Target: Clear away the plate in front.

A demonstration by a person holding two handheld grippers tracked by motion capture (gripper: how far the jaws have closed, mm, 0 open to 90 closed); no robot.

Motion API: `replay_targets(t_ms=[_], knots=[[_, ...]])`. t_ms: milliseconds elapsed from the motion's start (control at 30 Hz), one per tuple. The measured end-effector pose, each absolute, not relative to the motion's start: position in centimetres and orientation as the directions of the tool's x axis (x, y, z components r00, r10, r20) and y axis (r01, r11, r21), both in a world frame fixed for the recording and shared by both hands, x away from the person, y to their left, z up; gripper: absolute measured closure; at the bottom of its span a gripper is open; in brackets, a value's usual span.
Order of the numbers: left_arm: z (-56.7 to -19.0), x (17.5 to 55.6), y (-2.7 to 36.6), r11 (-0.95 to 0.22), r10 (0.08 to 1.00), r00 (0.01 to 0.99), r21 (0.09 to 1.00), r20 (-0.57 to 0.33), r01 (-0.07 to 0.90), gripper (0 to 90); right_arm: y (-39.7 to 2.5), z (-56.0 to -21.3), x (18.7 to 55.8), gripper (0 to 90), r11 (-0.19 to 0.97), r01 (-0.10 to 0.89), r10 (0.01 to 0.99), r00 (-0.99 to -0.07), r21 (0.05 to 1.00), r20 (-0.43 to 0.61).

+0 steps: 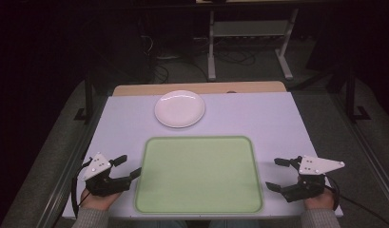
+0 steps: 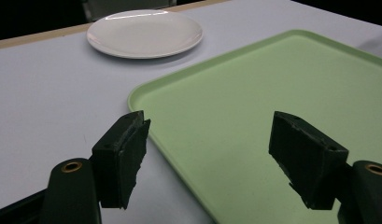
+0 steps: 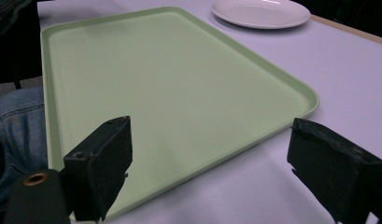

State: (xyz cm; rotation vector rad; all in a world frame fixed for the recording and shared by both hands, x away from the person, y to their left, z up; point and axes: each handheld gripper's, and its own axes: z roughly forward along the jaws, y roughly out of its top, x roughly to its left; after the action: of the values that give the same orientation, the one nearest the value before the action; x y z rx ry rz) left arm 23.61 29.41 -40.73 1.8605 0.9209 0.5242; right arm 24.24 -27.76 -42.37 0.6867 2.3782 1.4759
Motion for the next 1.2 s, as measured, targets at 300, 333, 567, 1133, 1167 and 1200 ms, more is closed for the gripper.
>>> replay_targets(t_ms=[300,333,567,1133,1167,1200], knots=[[-40.8,23.6,29.3,-0.264,0.780,0.625,0.891,-0.029,0.370,27.2,-27.7,-42.3,24.2,13.2,0.374,0.252,0.517,-0.856,0.893,0.025],[-40.8,23.6,29.3,-0.263,0.781,0.625,0.892,-0.028,0.368,27.2,-27.7,-42.3,24.2,13.2,0.374,0.252,0.517,-0.856,0.893,0.025],[-40.8,23.6,29.2,-0.262,0.781,0.623,0.892,-0.028,0.368,27.2,-27.7,-42.3,24.1,13.2,0.375,0.248,0.515,-0.857,0.893,0.022],[-40.0,25.3,28.1,-0.220,0.773,0.623,0.870,-0.121,0.441,27.7,-27.7,-42.3,24.1,13.2,0.374,0.255,0.521,-0.853,0.892,0.025],[-39.9,25.5,27.9,-0.217,0.772,0.622,0.866,-0.130,0.450,27.8,-27.8,-42.3,24.1,13.2,0.373,0.253,0.521,-0.853,0.892,0.024],[-39.8,25.7,27.6,-0.207,0.771,0.620,0.863,-0.146,0.460,27.8,-27.8,-42.3,24.1,13.2,0.373,0.253,0.521,-0.853,0.893,0.025]])
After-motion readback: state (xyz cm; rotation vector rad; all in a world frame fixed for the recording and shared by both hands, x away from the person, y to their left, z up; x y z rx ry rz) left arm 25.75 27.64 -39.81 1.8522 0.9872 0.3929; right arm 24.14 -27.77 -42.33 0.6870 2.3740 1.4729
